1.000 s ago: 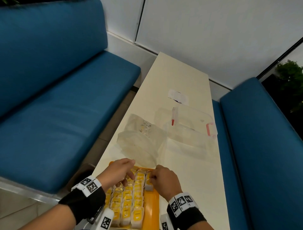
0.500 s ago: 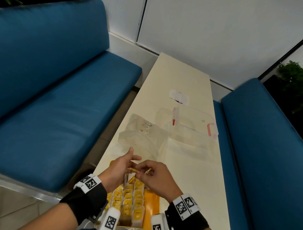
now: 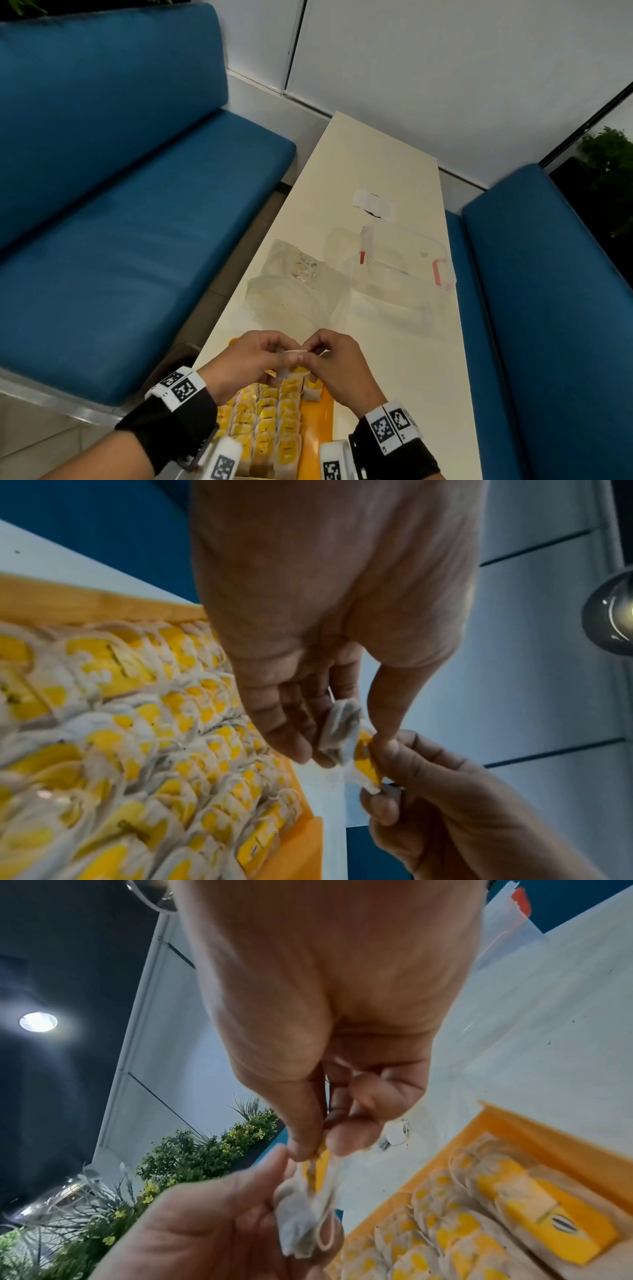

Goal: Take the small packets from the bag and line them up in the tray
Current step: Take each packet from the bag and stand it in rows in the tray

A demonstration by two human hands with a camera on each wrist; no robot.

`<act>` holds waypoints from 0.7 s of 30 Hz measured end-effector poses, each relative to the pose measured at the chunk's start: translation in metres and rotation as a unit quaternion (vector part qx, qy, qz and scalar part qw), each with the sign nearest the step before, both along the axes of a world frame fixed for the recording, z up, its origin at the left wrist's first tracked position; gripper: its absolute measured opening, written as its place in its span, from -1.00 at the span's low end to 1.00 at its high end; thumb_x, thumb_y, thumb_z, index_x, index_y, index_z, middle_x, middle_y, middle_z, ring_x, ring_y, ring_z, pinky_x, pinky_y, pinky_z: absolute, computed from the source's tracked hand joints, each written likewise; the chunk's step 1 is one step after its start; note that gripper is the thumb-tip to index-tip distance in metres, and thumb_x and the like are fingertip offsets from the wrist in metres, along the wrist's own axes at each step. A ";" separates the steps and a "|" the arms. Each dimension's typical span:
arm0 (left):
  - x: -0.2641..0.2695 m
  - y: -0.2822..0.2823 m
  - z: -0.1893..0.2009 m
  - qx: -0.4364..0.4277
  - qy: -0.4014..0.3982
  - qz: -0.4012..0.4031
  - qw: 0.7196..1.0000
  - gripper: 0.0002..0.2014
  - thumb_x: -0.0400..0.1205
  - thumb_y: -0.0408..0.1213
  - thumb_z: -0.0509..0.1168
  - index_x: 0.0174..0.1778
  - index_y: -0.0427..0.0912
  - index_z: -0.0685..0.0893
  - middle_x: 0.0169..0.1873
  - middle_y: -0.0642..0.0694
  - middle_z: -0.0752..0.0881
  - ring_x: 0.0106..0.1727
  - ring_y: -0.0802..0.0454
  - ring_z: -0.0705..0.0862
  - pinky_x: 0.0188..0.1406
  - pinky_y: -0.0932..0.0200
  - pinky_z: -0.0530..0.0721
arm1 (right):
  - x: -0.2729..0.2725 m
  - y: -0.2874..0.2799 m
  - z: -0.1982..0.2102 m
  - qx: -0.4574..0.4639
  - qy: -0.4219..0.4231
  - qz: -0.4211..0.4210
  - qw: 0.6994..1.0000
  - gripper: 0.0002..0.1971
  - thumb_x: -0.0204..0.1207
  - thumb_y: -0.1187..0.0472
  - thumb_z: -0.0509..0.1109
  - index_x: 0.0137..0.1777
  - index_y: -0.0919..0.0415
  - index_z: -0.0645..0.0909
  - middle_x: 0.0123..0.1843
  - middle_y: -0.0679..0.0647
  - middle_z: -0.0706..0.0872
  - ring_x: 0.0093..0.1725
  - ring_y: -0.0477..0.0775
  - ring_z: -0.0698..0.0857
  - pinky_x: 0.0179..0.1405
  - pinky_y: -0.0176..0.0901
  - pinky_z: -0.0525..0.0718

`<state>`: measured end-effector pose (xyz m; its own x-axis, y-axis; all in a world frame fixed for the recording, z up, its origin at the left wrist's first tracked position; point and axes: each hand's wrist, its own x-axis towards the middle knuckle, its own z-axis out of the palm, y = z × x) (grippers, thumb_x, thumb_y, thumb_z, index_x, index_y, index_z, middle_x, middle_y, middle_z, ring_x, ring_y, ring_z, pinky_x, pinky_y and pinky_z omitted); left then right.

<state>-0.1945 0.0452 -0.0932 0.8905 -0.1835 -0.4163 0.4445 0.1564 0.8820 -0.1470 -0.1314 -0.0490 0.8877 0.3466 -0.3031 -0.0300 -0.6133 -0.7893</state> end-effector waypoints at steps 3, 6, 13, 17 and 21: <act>0.000 0.001 -0.003 0.040 -0.028 0.025 0.999 -0.93 0.63 -0.31 0.51 -0.04 -0.23 0.84 -0.26 -0.11 0.81 -0.20 0.03 0.76 -0.16 0.08 0.76 | 0.004 -0.003 0.003 0.036 0.011 -0.012 0.999 -0.91 0.41 0.28 0.60 -0.18 0.23 0.73 -0.32 0.15 0.76 -0.46 -0.01 0.71 -0.39 -0.23 0.64; 0.002 -0.002 -0.004 0.055 -0.040 0.058 0.996 -0.96 0.66 -0.37 0.47 -0.06 -0.23 0.84 -0.26 -0.11 0.83 -0.21 0.02 0.78 -0.15 0.06 0.79 | 0.005 -0.004 0.003 0.069 0.034 -0.034 0.996 -0.92 0.43 0.44 0.54 -0.10 0.34 0.73 -0.33 0.16 0.76 -0.40 -0.01 0.73 -0.41 -0.31 0.60; 0.005 0.002 -0.002 0.122 -0.071 0.069 0.988 -0.90 0.64 -0.37 0.49 -0.01 -0.09 0.85 -0.15 -0.13 0.85 -0.13 -0.06 0.85 -0.14 0.03 0.85 | 0.015 -0.014 0.010 0.009 -0.014 -0.024 1.000 -0.84 0.40 0.34 0.59 -0.25 0.04 0.78 -0.28 0.03 0.81 -0.39 -0.14 0.71 -0.28 -0.24 0.69; 0.004 0.021 -0.011 0.232 -0.088 0.120 0.961 -0.89 0.63 -0.27 0.50 -0.05 0.07 0.82 -0.30 -0.11 0.79 -0.34 0.06 0.77 -0.26 0.08 0.78 | 0.011 -0.027 0.015 -0.091 -0.038 0.026 0.995 -0.70 0.47 0.30 0.52 -0.30 -0.19 0.71 -0.25 -0.13 0.79 -0.35 -0.30 0.67 -0.27 -0.44 0.57; -0.003 0.042 -0.023 0.336 -0.075 0.143 0.928 -0.87 0.59 -0.17 0.53 -0.08 0.21 0.76 -0.39 -0.05 0.68 -0.32 0.01 0.68 -0.17 -0.03 0.74 | 0.002 -0.040 0.014 -0.188 -0.013 0.119 0.975 -0.73 0.52 0.29 0.45 -0.22 -0.16 0.72 -0.14 -0.16 0.79 -0.29 -0.39 0.64 -0.27 -0.51 0.55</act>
<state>-0.1975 0.0874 -0.1164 0.9199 0.3261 -0.2178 0.3337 -0.3590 0.8717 -0.1449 -0.1715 -0.0353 0.8047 0.4131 -0.4264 0.1659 -0.8461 -0.5066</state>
